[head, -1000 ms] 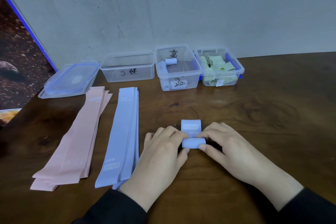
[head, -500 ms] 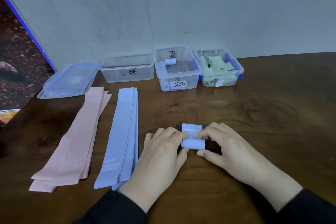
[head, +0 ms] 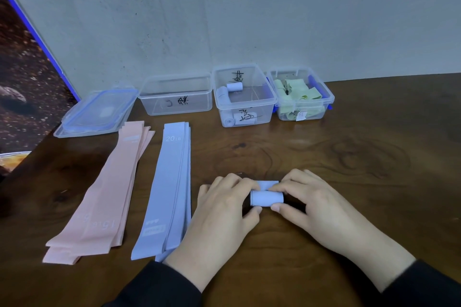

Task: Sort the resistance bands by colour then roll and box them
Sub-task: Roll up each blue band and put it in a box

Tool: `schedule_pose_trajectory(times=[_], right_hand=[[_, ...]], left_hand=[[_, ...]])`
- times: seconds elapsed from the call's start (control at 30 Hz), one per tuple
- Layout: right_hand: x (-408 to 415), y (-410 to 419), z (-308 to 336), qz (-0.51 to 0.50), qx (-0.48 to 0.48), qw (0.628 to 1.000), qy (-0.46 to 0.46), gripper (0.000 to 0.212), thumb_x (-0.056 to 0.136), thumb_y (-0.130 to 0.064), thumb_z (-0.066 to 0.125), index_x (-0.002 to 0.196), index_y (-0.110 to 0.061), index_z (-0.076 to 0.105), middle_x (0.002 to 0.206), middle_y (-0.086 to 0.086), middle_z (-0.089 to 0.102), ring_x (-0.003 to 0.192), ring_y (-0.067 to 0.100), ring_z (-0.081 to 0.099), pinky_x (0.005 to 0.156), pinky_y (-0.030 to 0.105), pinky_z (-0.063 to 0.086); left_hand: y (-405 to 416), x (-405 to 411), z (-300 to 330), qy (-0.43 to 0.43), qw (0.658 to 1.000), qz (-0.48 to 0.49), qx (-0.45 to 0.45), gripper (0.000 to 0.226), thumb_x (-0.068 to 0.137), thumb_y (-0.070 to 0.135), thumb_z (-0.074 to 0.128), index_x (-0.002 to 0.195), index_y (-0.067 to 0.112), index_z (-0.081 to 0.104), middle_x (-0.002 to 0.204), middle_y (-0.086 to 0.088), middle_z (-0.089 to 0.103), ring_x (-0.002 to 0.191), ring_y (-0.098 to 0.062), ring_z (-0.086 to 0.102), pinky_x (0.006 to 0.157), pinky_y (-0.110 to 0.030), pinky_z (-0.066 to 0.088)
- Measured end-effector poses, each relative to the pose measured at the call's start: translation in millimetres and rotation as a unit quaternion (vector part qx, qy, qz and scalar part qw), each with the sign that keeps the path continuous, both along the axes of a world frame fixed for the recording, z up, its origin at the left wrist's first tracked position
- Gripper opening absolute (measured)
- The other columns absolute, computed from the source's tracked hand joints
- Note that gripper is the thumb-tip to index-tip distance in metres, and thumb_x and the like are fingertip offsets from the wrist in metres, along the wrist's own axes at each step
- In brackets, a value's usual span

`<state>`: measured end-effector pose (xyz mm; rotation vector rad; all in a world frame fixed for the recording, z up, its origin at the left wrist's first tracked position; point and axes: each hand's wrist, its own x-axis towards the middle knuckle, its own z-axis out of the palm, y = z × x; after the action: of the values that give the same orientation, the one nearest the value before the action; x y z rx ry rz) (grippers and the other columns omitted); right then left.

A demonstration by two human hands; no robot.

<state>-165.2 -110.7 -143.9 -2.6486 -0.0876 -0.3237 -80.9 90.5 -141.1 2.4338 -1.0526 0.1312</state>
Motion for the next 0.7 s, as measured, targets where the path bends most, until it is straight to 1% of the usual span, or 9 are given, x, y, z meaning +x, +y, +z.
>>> schedule_pose_trajectory(times=[0.07, 0.17, 0.27, 0.37, 0.5, 0.57, 0.7], right_hand=[[0.4, 0.2, -0.7, -0.001, -0.001, 1.000, -0.009, 0.031, 0.092, -0.052, 0.057, 0.118, -0.038, 0.067, 0.103, -0.027, 0.051, 0.101, 0.005, 0.051, 0.088, 0.020, 0.043], [1.3, 1.4, -0.1, -0.008, 0.006, 1.000, -0.020, 0.025, 0.092, -0.049, 0.059, 0.114, -0.038, 0.064, 0.100, -0.030, 0.047, 0.099, 0.004, 0.051, 0.086, 0.021, 0.044], [3.1, 1.5, -0.4, -0.012, 0.009, 1.000, -0.025, 0.026, 0.092, -0.050, 0.058, 0.113, -0.037, 0.067, 0.098, -0.030, 0.047, 0.099, 0.003, 0.051, 0.083, 0.023, 0.047], [5.4, 0.7, -0.8, -0.019, 0.007, 0.999, -0.033, 0.025, 0.092, -0.046, 0.060, 0.113, -0.036, 0.069, 0.100, -0.026, 0.050, 0.098, 0.002, 0.052, 0.082, 0.024, 0.048], [7.9, 5.6, 0.3, -0.023, -0.036, 0.998, -0.055, 0.021, 0.095, -0.044, 0.055, 0.112, -0.037, 0.064, 0.108, -0.024, 0.049, 0.096, 0.004, 0.048, 0.083, 0.027, 0.043], [10.7, 8.0, -0.2, -0.033, -0.052, 0.996, -0.069, 0.019, 0.095, -0.041, 0.054, 0.108, -0.036, 0.067, 0.106, -0.023, 0.047, 0.094, 0.004, 0.045, 0.083, 0.030, 0.041], [20.1, 6.9, -0.9, -0.053, -0.044, 0.994, -0.082, 0.021, 0.096, -0.041, 0.052, 0.102, -0.035, 0.071, 0.098, -0.022, 0.047, 0.092, 0.004, 0.045, 0.084, 0.032, 0.041]], left_hand=[[-0.2, 0.7, 0.2, -0.002, 1.000, -0.002, 0.002, 0.030, 0.096, 0.044, 0.056, 0.126, 0.041, 0.057, 0.117, 0.021, 0.052, 0.107, -0.001, 0.043, 0.095, -0.028, 0.034], [-2.1, 0.8, -0.4, -0.014, 1.000, 0.005, 0.002, 0.030, 0.097, 0.043, 0.055, 0.127, 0.039, 0.060, 0.113, 0.019, 0.053, 0.104, -0.004, 0.046, 0.092, -0.032, 0.039], [-4.1, -0.1, -1.6, -0.035, 0.999, 0.020, -0.005, 0.030, 0.093, 0.039, 0.061, 0.122, 0.036, 0.063, 0.107, 0.016, 0.053, 0.097, -0.006, 0.049, 0.085, -0.032, 0.044], [-5.9, 0.3, -3.1, -0.058, 0.998, 0.021, -0.007, 0.024, 0.092, 0.033, 0.064, 0.115, 0.035, 0.065, 0.104, 0.015, 0.053, 0.093, -0.006, 0.049, 0.081, -0.031, 0.044], [-10.3, 2.5, -2.3, -0.088, 0.995, 0.035, -0.002, 0.019, 0.091, 0.038, 0.064, 0.109, 0.035, 0.069, 0.100, 0.014, 0.055, 0.091, -0.007, 0.050, 0.079, -0.031, 0.044], [-13.0, 3.3, -2.0, -0.097, 0.994, 0.047, -0.003, 0.019, 0.090, 0.038, 0.064, 0.109, 0.035, 0.069, 0.099, 0.013, 0.055, 0.091, -0.008, 0.050, 0.079, -0.033, 0.046], [-16.3, 6.5, -1.4, -0.114, 0.992, 0.045, -0.009, 0.016, 0.091, 0.032, 0.064, 0.106, 0.034, 0.069, 0.099, 0.011, 0.054, 0.091, -0.010, 0.050, 0.077, -0.036, 0.047]])
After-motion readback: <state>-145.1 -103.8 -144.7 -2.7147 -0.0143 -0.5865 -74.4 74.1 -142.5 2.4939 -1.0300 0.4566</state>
